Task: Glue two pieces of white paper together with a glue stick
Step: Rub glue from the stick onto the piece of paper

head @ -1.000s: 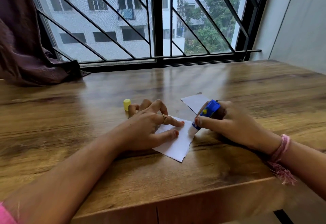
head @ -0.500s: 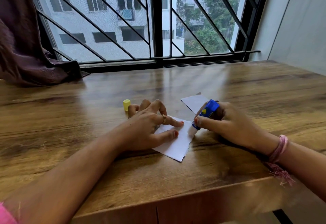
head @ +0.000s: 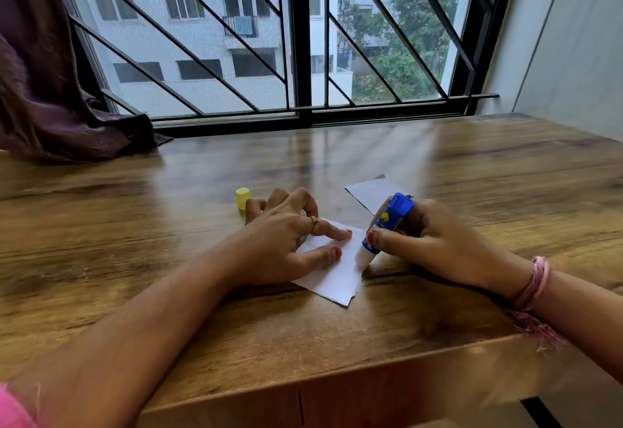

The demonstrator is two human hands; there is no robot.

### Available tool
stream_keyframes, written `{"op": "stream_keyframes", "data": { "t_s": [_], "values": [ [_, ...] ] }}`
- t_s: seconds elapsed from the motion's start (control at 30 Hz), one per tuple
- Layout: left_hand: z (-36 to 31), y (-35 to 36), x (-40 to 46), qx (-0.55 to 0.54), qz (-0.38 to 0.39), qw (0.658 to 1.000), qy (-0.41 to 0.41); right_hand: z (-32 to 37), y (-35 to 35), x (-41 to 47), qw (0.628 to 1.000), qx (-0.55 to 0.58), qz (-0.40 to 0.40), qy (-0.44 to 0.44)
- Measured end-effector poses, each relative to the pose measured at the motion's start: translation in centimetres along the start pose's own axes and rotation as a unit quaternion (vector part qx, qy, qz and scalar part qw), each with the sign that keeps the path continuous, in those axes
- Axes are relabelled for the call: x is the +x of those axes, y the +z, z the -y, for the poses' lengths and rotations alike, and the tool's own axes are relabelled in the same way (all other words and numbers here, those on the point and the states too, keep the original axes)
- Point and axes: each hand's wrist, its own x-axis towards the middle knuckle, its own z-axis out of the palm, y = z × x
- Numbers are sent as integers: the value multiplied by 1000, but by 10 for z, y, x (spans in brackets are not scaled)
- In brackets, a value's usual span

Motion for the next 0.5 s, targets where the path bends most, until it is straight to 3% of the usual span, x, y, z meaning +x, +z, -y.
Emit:
{"op": "stream_keyframes", "data": {
  "t_s": [0.5],
  "values": [
    [1, 0, 0, 6, -3, 1000, 1, 3, 1, -4, 998, -35, 35, -33]
  ]
}}
